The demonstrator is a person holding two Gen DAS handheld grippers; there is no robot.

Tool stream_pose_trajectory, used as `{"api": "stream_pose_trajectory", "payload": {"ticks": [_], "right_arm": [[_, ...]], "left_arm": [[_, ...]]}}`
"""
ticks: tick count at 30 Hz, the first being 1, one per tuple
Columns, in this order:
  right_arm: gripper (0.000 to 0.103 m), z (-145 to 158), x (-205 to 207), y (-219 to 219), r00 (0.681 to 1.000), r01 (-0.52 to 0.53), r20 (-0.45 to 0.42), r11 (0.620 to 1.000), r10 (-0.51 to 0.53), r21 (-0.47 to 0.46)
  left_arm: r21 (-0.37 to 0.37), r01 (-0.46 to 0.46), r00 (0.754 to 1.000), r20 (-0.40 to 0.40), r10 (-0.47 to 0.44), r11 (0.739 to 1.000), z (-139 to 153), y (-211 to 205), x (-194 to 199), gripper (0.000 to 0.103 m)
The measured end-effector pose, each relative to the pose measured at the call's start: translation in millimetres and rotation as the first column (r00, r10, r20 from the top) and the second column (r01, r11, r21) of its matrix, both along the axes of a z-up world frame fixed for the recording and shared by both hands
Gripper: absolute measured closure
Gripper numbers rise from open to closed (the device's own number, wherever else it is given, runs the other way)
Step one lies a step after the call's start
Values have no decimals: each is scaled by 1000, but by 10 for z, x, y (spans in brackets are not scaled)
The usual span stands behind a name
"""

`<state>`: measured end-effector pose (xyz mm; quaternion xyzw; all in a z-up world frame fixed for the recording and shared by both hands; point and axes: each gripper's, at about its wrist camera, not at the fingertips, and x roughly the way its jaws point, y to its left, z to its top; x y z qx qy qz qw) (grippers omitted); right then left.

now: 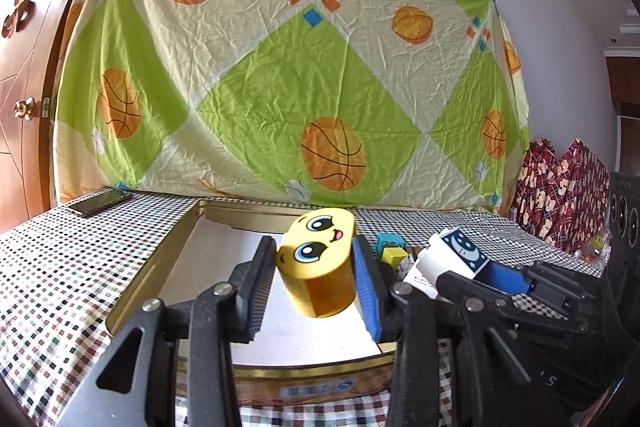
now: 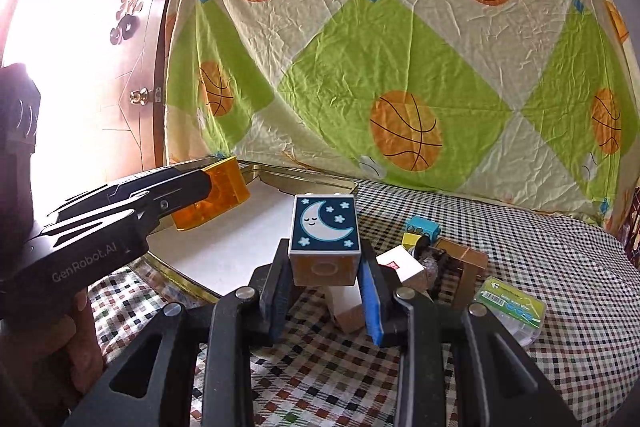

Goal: Organize rigid objects
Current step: 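Lower yellow block and moon cube over the tin's white lining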

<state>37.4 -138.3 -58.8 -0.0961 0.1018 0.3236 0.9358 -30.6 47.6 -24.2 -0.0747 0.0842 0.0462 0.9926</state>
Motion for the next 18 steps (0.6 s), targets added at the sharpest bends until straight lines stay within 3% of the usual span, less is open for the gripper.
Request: {"api": "stream_pose_trajectory", "payload": {"ticks": [18], "right_arm": [[69, 65, 7, 267, 998, -54, -35, 998, 53, -28]], "left_arm": [[-21, -51, 995, -81, 49, 998, -26, 297, 85, 65]]}}
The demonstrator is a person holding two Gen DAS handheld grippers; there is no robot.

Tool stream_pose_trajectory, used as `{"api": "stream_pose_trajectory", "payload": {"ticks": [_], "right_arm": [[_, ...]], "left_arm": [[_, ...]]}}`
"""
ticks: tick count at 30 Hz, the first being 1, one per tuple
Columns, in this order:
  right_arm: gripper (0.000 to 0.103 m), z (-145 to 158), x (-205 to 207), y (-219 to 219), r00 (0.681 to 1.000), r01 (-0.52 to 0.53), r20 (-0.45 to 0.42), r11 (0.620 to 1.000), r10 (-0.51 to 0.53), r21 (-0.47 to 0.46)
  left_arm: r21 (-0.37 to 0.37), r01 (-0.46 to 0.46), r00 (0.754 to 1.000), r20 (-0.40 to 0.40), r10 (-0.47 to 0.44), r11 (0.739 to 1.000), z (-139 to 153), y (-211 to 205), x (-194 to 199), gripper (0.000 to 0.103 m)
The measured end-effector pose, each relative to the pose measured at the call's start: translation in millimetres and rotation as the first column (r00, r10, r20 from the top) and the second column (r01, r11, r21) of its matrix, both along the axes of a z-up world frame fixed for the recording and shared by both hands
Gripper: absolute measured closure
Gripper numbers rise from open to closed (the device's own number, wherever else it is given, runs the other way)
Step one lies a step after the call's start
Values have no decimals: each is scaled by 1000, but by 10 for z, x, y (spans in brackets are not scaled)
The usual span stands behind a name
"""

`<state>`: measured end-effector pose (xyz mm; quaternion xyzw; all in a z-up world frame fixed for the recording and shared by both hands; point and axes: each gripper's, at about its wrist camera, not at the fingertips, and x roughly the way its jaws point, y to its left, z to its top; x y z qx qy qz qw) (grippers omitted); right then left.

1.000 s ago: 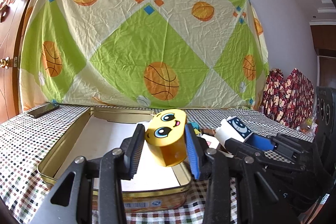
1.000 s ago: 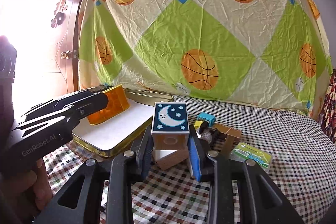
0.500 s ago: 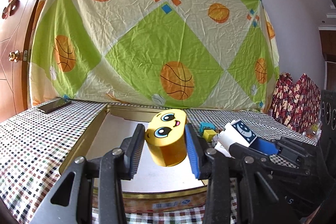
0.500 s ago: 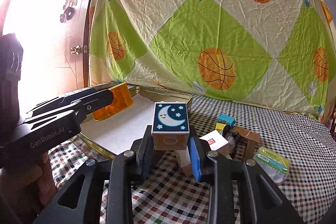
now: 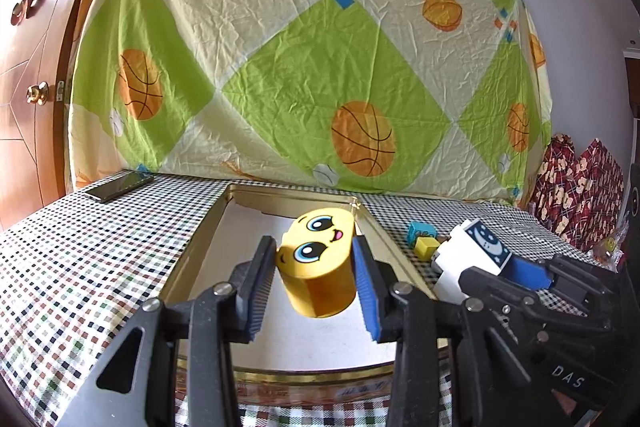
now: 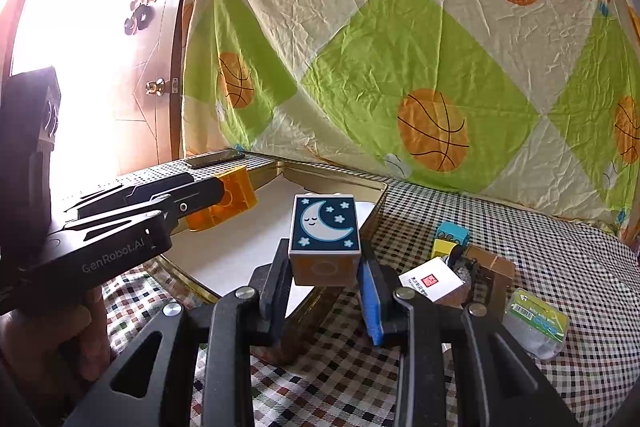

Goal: Organize rigid objects
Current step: 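Lower yellow block and moon cube over the tin's white lining, then open both tools, releasing both blocks into the tin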

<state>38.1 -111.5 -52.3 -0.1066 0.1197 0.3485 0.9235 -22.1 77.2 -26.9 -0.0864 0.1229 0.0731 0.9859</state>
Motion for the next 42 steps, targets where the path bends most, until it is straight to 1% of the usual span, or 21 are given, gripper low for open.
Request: {"api": "stream_pose_trajectory", "payload": {"ticks": [9, 14, 18, 20, 22, 23, 26, 30, 32, 34, 36, 37, 38, 39, 40, 41, 42], "right_arm": [[69, 134, 170, 105, 994, -54, -91, 998, 56, 23], [69, 251, 321, 273, 994, -65, -92, 998, 64, -11], [69, 314, 517, 444, 991, -76, -115, 996, 71, -45], [69, 322, 616, 537, 991, -75, -120, 995, 66, -66], [69, 310, 742, 636, 986, -79, -150, 993, 65, -88], [69, 297, 819, 693, 983, -83, -170, 992, 65, -98], [69, 249, 979, 826, 980, -75, -194, 987, 47, -140], [69, 204, 1145, 978, 978, -67, -206, 981, 28, -183], [69, 187, 1225, 1030, 975, -63, -223, 980, 19, -191], [69, 173, 1287, 1073, 976, -49, -216, 979, 5, -199], [69, 164, 1342, 1074, 972, -49, -234, 981, 4, -185], [69, 163, 1355, 1067, 969, -57, -245, 983, 12, -175], [68, 159, 1358, 1054, 968, -60, -251, 984, 17, -165], [64, 160, 1346, 1029, 968, -53, -249, 986, 11, -161], [54, 166, 1319, 1000, 970, -46, -244, 986, 7, -157], [48, 182, 1268, 930, 974, -40, -227, 988, 6, -148], [38, 203, 1209, 855, 979, -33, -203, 990, 4, -140]], "left_arm": [[10, 2, 1000, -31, -1, 1000, 91, 117, 80, 65], [41, -14, 998, -67, 16, 999, 168, 215, 210, 65], [52, -16, 993, -114, 22, 999, 199, 311, 366, 65], [47, -5, 987, -160, 12, 999, 198, 365, 473, 65], [35, 3, 981, -192, 4, 999, 190, 420, 557, 65], [39, -1, 978, -208, 9, 999, 194, 443, 602, 65], [53, -9, 971, -237, 21, 999, 217, 495, 713, 65], [81, -19, 962, -270, 40, 997, 245, 547, 888, 65], [82, -28, 956, -290, 51, 996, 238, 582, 979, 65], [112, -28, 946, -319, 63, 993, 231, 565, 1059, 65], [120, -48, 939, -332, 86, 992, 224, 569, 1078, 64], [122, -55, 939, -331, 93, 991, 229, 573, 1067, 61], [124, -64, 939, -329, 102, 990, 235, 573, 1047, 52], [131, -79, 942, -316, 117, 988, 242, 564, 1003, 41], [141, -91, 945, -300, 130, 986, 253, 553, 966, 35], [147, -103, 950, -279, 142, 984, 268, 533, 904, 27], [144, -111, 957, -253, 145, 983, 287, 514, 821, 23]]}}
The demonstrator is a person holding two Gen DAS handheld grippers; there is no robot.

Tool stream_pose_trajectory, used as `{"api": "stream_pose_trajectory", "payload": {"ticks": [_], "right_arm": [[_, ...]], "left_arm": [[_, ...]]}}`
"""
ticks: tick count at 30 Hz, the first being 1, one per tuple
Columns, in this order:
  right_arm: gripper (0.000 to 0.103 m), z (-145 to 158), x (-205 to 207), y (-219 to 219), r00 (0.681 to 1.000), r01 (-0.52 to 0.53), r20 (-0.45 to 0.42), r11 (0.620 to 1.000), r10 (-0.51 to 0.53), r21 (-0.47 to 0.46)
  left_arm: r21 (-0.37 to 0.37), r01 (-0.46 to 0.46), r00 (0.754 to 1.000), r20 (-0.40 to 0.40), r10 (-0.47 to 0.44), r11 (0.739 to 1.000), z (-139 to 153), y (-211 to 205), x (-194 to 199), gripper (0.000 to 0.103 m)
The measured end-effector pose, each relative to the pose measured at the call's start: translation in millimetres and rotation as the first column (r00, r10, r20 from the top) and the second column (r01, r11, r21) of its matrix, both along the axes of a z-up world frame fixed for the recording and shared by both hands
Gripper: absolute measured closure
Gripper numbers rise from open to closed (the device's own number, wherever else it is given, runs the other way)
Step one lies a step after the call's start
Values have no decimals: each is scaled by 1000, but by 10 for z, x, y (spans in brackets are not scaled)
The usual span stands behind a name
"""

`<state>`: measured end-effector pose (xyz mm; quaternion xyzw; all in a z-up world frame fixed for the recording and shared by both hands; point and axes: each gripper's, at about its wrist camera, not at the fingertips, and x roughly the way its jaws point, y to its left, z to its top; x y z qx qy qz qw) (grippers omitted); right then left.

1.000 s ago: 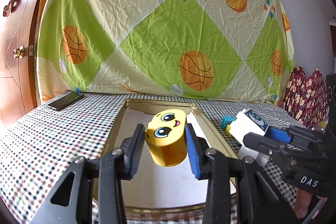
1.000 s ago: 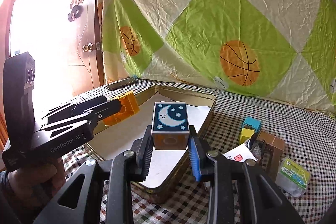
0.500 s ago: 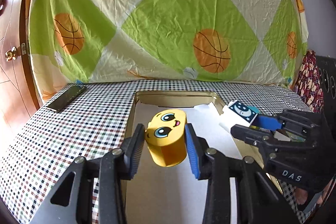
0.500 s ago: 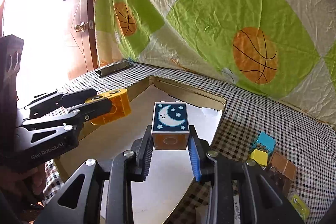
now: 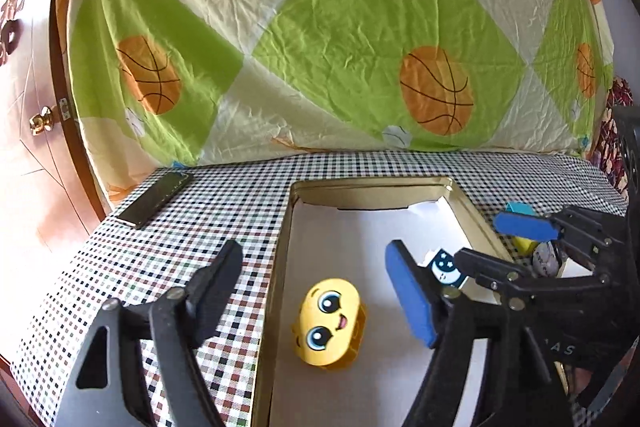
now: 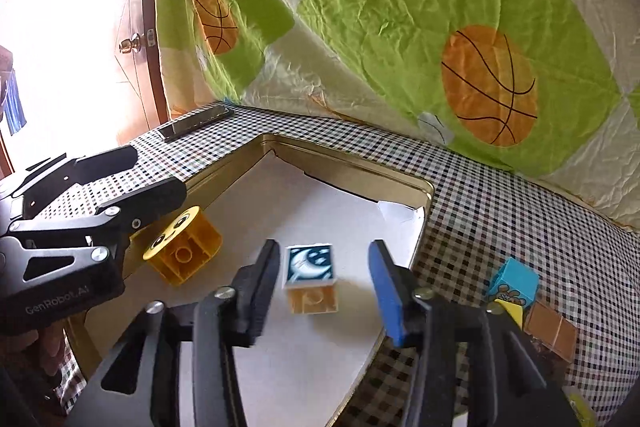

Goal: Organize rigid objects
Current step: 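Open both tools, releasing both blocks into the tin, then grasp the white box with red seal with the right tool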

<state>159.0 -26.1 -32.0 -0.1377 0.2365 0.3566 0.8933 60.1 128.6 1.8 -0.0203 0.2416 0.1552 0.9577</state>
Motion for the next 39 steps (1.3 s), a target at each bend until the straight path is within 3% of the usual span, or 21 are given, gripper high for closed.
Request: {"api": "stream_pose_trajectory", "payload": {"ticks": [5, 10, 15, 20, 29, 33, 34, 35, 39], "right_arm": [[35, 52, -331, -629, 988, 86, 130, 996, -87, 11], [28, 24, -483, -1217, 971, 183, 146, 982, -187, 42], [21, -108, -568, -1199, 986, 121, 120, 993, -119, -9], [16, -239, -592, -929, 992, 59, 116, 989, -43, -135], [13, -474, -331, -706, 997, 66, 51, 951, -53, -303], [14, -476, -283, -715, 997, 70, 39, 949, -61, -307], [21, -462, -287, -726, 997, 69, 41, 952, -59, -299], [21, -450, -292, -740, 997, 72, 44, 954, -62, -291], [21, -288, -336, -945, 987, 146, 95, 971, -130, -188]], "left_arm": [[-33, -3, 982, 191, 9, 999, 85, -126, -497, 1], [-39, 22, 965, 264, -11, 999, 15, -366, -752, 1], [-43, 54, 974, 224, -43, 998, -104, -521, -705, 1], [-42, 63, 982, 180, -54, 997, -179, -604, -641, 0], [-67, 74, 990, 125, -65, 995, -263, -630, -551, 0], [-73, 86, 990, 120, -77, 994, -250, -663, -528, 0], [-73, 90, 989, 120, -81, 993, -245, -681, -527, 0], [-73, 98, 989, 122, -89, 992, -235, -707, -525, 0], [-64, 134, 984, 131, -125, 989, -168, -845, -502, 0]]}}
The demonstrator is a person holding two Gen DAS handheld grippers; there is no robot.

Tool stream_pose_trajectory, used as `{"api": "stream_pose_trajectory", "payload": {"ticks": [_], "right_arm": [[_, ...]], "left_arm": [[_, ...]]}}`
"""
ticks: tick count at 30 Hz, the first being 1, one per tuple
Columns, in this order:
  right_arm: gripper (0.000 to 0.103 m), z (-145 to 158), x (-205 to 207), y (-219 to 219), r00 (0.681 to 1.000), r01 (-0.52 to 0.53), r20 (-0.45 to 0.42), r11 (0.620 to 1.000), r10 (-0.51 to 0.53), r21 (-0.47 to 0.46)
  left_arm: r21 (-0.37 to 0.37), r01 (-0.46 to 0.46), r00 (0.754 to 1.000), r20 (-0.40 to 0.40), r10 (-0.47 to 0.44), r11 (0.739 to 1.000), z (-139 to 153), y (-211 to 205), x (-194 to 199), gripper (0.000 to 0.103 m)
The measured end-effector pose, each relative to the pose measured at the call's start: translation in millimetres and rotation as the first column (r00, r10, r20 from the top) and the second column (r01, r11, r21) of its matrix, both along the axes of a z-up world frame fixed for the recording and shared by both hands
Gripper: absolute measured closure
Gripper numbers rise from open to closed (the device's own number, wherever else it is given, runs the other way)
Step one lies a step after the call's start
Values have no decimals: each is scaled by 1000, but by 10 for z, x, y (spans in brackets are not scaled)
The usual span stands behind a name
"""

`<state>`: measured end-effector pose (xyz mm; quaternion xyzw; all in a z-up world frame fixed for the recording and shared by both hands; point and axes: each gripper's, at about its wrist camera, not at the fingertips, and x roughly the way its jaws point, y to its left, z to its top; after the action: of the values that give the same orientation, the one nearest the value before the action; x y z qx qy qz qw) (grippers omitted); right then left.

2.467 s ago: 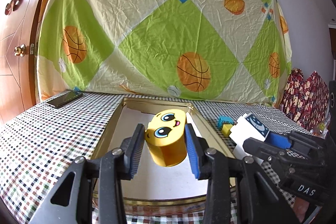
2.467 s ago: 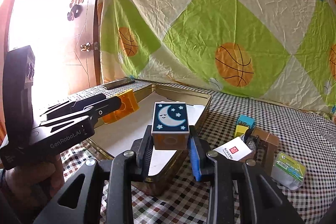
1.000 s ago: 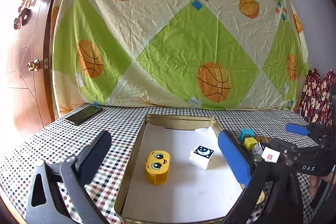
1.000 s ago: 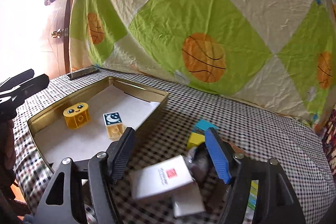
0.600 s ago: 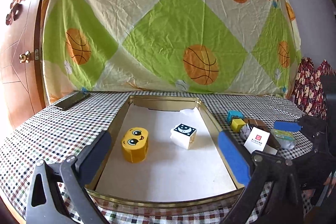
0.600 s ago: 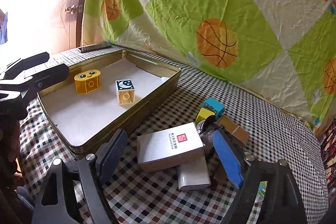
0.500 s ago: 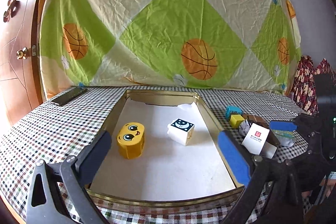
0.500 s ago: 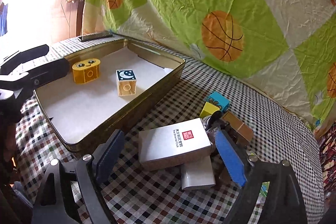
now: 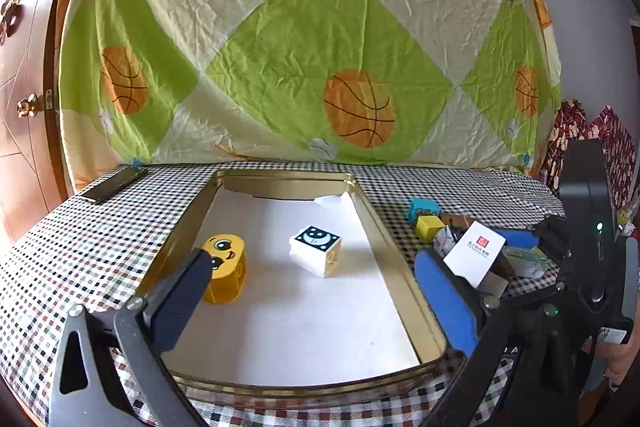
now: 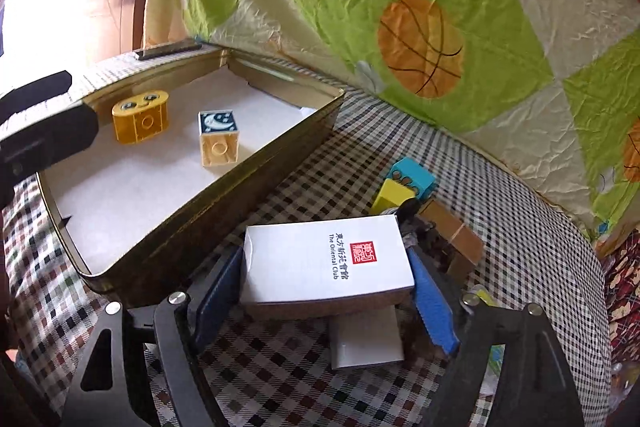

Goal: Organize rigid objects
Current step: 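Grasp the white box with red seal with the right tool, then grasp white plug adapter with left tool while right tool holds the white box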

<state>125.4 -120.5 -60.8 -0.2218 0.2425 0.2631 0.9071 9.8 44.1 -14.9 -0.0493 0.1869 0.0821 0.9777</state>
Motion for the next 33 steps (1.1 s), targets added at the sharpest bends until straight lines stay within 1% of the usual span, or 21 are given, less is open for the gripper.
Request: {"api": "stream_pose_trajectory", "payload": {"ticks": [2, 4, 6, 8, 10, 12, 14, 15, 17, 19, 21, 22, 23, 24, 26, 31, 32, 33], "right_arm": [[21, 88, -7, -183, 998, 61, 27, 996, -63, 58], [21, 166, -9, -422, 989, 135, 49, 984, -142, 117], [21, 217, 11, -634, 978, 190, 52, 968, -201, 161], [21, 225, 44, -833, 966, 241, 43, 952, -253, 189], [21, 249, 119, -1005, 958, 277, 15, 934, -287, 226], [21, 258, 169, -1129, 945, 314, 12, 918, -326, 240], [21, 254, 218, -1212, 941, 328, -10, 909, -337, 258], [21, 251, 244, -1245, 939, 336, -17, 904, -344, 265], [21, 246, 278, -1298, 937, 341, -27, 897, -348, 280], [21, 249, 285, -1328, 936, 343, -32, 891, -350, 297], [21, 242, 283, -1353, 936, 345, -34, 888, -351, 305], [21, 241, 281, -1354, 936, 342, -34, 888, -349, 306], [21, 242, 274, -1345, 938, 338, -32, 890, -345, 307], [21, 240, 267, -1346, 938, 338, -29, 890, -346, 307], [21, 240, 265, -1337, 939, 336, -29, 891, -344, 306], [21, 230, 292, -1346, 937, 341, -29, 891, -349, 301], [21, 229, 294, -1342, 937, 341, -28, 891, -349, 299], [21, 226, 300, -1337, 937, 342, -29, 892, -349, 296]], "left_arm": [[12, 26, 1000, 6, -26, 1000, 43, -101, 24, 0], [31, 54, 998, 10, -54, 998, 84, -239, 70, 0], [50, 86, 996, 0, -87, 995, 99, -401, 153, 0], [52, 125, 992, -17, -124, 991, 92, -551, 231, 0], [55, 161, 986, -44, -159, 985, 63, -710, 313, 0], [64, 200, 978, -76, -195, 978, 24, -887, 407, 1], [77, 228, 969, -119, -218, 971, -19, -1053, 511, 1], [77, 251, 960, -144, -238, 965, -37, -1127, 572, 1], [77, 269, 950, -184, -251, 960, -61, -1230, 668, 2], [70, 301, 935, -218, -280, 951, -94, -1311, 743, 6], [63, 326, 913, -279, -296, 943, -163, -1380, 855, 16], [55, 334, 901, -311, -302, 941, -200, -1400, 911, 20], [38, 346, 887, -338, -314, 937, -231, -1410, 964, 27], [27, 352, 877, -358, -320, 936, -257, -1418, 1002, 31], [21, 357, 863, -391, -321, 934, -305, -1440, 1060, 33], [-15, 393, 808, -473, -352, 920, -427, -1492, 1173, 33], [-28, 395, 798, -485, -358, 918, -447, -1476, 1195, 39], [-44, 391, 792, -492, -361, 919, -462, -1448, 1210, 43]]}}
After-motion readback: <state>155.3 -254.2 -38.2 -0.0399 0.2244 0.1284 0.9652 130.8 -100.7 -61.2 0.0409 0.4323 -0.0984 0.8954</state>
